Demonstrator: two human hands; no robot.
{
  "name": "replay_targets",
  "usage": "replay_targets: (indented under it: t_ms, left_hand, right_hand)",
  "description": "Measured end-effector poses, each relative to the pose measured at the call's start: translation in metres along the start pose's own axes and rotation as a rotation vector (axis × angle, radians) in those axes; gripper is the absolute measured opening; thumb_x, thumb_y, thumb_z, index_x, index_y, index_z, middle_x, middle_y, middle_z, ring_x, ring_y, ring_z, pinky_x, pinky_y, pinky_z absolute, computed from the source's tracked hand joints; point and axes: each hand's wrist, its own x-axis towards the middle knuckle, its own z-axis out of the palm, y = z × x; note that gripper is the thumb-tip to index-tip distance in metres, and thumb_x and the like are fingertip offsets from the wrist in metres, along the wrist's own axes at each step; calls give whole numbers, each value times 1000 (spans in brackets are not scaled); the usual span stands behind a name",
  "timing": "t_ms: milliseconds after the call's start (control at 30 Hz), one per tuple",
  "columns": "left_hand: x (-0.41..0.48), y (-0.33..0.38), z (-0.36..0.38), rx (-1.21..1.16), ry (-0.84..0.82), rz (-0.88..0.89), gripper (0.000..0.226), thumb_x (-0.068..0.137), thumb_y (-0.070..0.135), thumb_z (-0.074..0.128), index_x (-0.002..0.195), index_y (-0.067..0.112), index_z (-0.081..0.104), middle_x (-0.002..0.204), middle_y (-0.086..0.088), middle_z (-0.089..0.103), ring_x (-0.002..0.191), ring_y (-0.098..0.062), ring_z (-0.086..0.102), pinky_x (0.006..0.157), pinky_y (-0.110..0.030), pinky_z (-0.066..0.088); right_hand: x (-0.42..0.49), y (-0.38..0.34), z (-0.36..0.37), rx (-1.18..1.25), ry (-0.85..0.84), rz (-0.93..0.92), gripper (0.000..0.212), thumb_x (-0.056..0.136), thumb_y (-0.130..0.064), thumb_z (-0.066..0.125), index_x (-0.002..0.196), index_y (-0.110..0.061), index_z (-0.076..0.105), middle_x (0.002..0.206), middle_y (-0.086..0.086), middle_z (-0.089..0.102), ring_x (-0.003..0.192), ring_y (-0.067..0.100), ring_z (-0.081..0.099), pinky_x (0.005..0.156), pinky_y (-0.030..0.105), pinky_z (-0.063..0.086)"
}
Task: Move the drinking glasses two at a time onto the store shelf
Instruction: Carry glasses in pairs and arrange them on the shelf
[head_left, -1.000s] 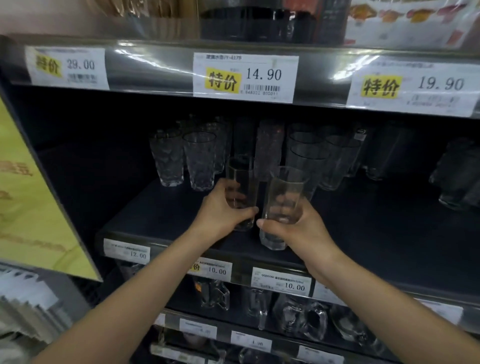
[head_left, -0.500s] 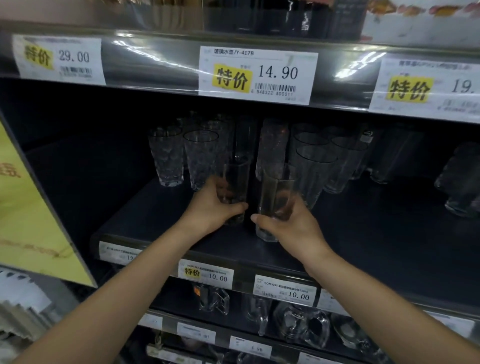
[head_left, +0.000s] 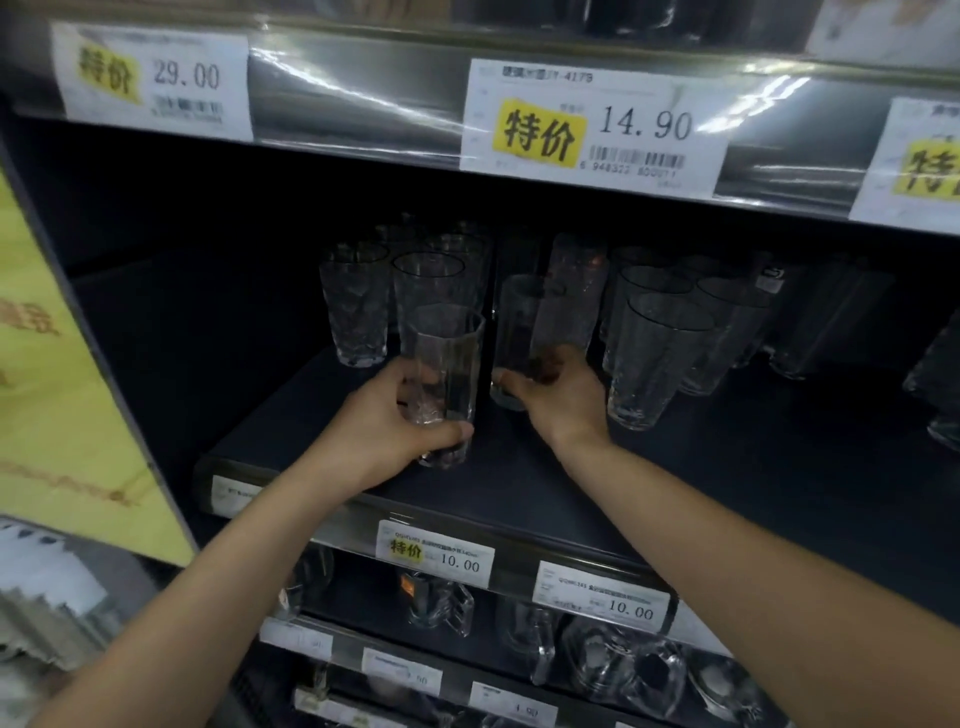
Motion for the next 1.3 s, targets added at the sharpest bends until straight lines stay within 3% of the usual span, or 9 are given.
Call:
replay_targets:
  t_ms: [200,300,467,633,767,867,1033,1300]
  left_hand:
    - [3,-3,-5,-44,1,12,59,67,33,88,116,29,56,108,8,64,100,-8,64,92,-27,52]
    - [1,-5,-2,-93,16,27,56,69,28,87,116,27,56,104,9,66,95,-4,65,84,-19,52]
    - [1,-12,-5,-111,28,31,56,66,35,89,112,33,58,105,6,67,99,-8,65,93,-32,54]
    - [-1,-8,-5,-116,29,33,53,69,29,87,112,31,57,105,7,66,97,-4,65,87,-24,54]
    - [0,-9,-5,-125,29,28,53,68,28,87,111,33,57,103,7,66,96,-2,64,87,-22,54]
    - [0,-9,-4,-108,35,38,52,68,28,87,110,33,57,101,10,66,94,3,63,79,-10,50]
    - [1,-10,-4,-105,36,41,52,67,30,87,109,34,57,101,8,67,97,-2,64,86,-19,51]
    - [0,-7,-4,-106,45,42,49,68,28,88,105,36,56,99,10,68,92,2,64,79,-10,48]
  right_hand:
    - [24,-9,23,-40,45,57,60,80,-43,79,125,-10,57,119,6,64,106,23,62,82,26,48]
    - [35,-7,36,-44,79,93,59,80,-45,78,123,-9,60,117,7,68,102,23,64,80,26,50]
    - [43,-9,45,-70,135,103,47,84,-42,75,112,-7,63,113,11,68,105,28,64,79,27,49]
    - [51,-10,50,-147,158,107,43,88,-45,68,108,-6,67,111,17,70,107,33,63,79,30,46]
    - [57,-10,52,-154,161,121,42,92,-42,65,111,-5,67,113,17,69,109,33,62,78,28,41]
    - [59,-11,53,-161,169,120,40,94,-39,63,115,-4,67,117,17,67,113,33,60,82,29,42]
    - [64,-9,56,-137,165,126,40,94,-38,63,115,-4,66,117,17,68,111,32,61,77,25,39]
    - [70,-8,59,-147,148,123,43,96,-39,60,121,-4,65,120,17,67,112,31,61,74,23,35]
